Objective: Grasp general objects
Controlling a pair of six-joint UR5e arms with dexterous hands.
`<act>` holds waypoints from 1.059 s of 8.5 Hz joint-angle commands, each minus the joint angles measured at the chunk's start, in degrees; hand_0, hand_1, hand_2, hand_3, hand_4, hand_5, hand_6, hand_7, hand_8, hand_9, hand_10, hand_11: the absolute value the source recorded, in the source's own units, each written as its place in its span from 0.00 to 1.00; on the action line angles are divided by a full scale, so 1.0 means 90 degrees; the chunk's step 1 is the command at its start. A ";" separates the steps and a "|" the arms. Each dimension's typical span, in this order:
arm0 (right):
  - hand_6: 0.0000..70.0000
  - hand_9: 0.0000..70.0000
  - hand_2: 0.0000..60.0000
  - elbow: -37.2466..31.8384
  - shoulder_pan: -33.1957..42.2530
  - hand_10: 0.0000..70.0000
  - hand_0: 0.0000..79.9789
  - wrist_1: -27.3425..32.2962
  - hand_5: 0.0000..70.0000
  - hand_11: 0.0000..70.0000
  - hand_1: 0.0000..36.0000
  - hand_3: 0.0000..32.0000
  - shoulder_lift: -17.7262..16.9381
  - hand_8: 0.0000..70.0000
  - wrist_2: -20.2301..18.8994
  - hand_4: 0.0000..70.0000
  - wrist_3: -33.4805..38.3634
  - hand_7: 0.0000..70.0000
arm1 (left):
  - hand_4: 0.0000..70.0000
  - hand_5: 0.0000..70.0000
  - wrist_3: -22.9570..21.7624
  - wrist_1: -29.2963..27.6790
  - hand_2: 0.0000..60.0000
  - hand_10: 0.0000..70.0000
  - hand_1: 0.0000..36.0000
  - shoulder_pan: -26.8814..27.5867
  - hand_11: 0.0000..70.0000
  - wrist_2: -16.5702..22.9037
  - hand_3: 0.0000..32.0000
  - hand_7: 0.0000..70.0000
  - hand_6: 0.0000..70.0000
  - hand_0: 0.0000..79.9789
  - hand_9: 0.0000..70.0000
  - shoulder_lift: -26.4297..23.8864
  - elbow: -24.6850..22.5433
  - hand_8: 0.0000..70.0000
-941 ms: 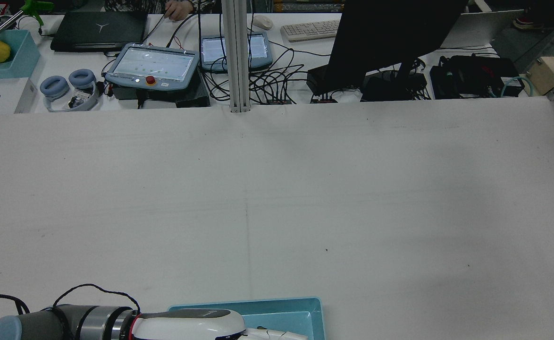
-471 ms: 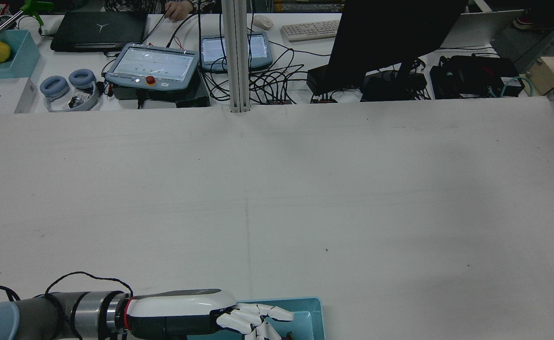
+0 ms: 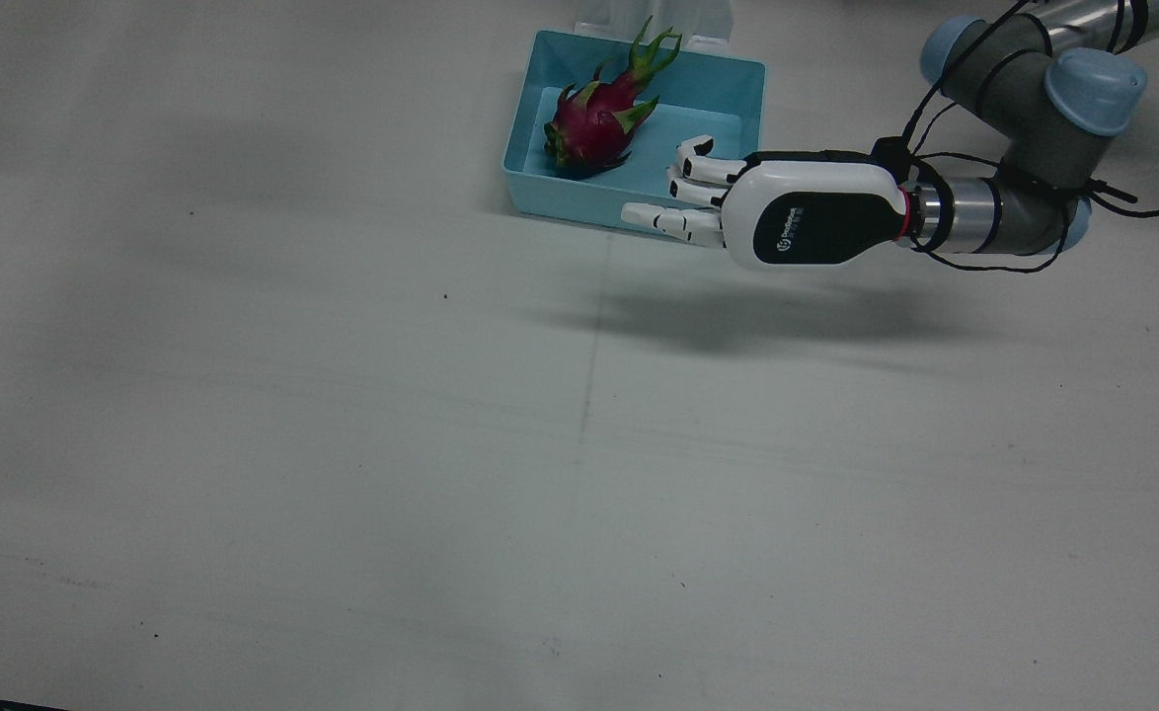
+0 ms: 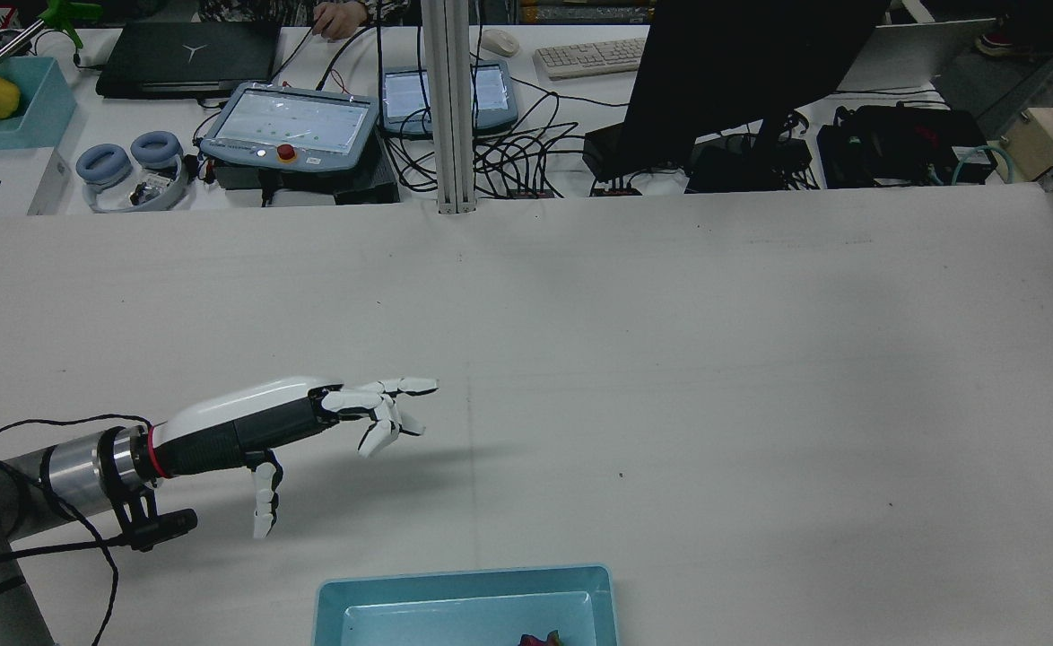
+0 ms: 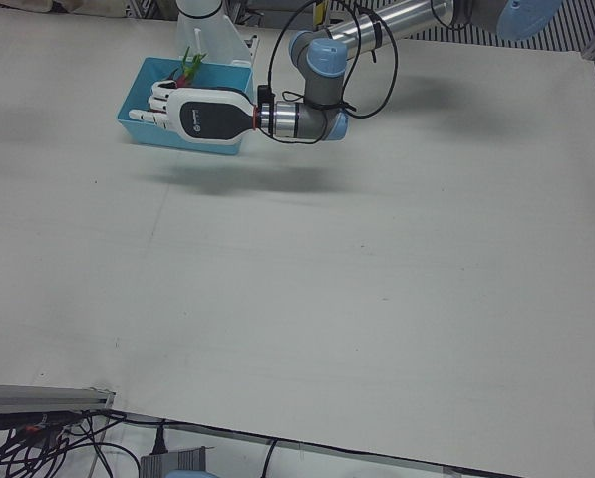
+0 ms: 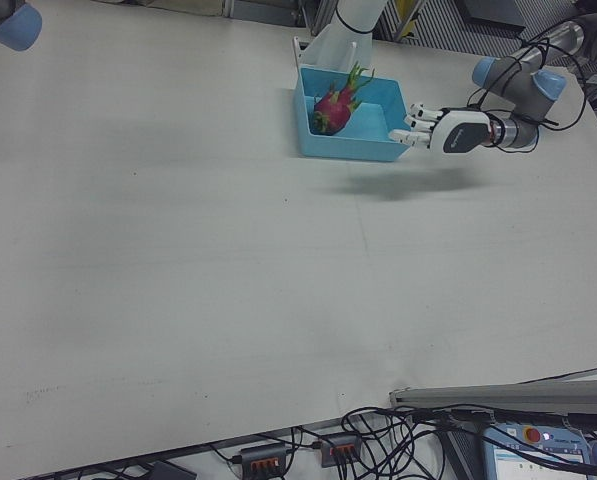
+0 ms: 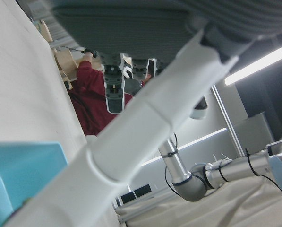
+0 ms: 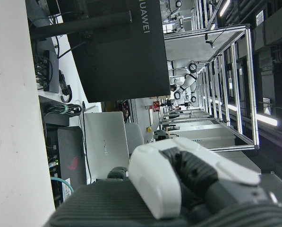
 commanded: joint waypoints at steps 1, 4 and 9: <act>0.00 0.00 0.00 -0.0004 -0.0009 0.00 0.00 0.0000 0.00 0.00 0.00 0.00 0.0000 0.00 0.0000 0.00 0.0000 0.00 | 0.20 1.00 -0.0207 0.0810 1.00 0.14 1.00 -0.1463 0.28 -0.0399 0.00 1.00 0.42 1.00 0.23 -0.0372 0.0733 0.07; 0.00 0.00 0.00 -0.0004 -0.0009 0.00 0.00 0.0000 0.00 0.00 0.00 0.00 0.0000 0.00 0.0000 0.00 0.0000 0.00 | 0.37 1.00 -0.0198 0.0978 1.00 0.13 1.00 -0.2939 0.27 -0.0595 0.00 1.00 0.58 1.00 0.27 -0.0920 0.2188 0.10; 0.00 0.00 0.00 -0.0004 0.0001 0.00 0.00 0.0000 0.00 0.00 0.00 0.00 0.0000 0.00 0.0000 0.00 0.0000 0.00 | 0.33 1.00 -0.0430 -0.0666 1.00 0.25 1.00 -0.3755 0.44 -0.1585 0.00 1.00 0.53 1.00 0.26 -0.0114 0.3009 0.09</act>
